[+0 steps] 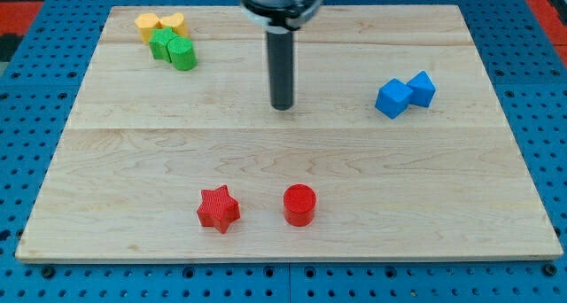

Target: Keep the red circle close to the green star

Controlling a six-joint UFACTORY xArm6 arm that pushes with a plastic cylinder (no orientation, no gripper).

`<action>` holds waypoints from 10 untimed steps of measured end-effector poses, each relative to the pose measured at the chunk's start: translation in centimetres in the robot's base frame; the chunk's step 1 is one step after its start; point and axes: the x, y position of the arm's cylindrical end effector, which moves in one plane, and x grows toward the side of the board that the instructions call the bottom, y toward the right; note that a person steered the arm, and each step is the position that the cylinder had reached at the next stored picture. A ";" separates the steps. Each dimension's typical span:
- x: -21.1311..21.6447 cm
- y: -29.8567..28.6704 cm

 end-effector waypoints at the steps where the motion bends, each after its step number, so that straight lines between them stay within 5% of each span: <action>1: 1.3 0.3; 5: 3.6 1.7; 10: 13.0 9.8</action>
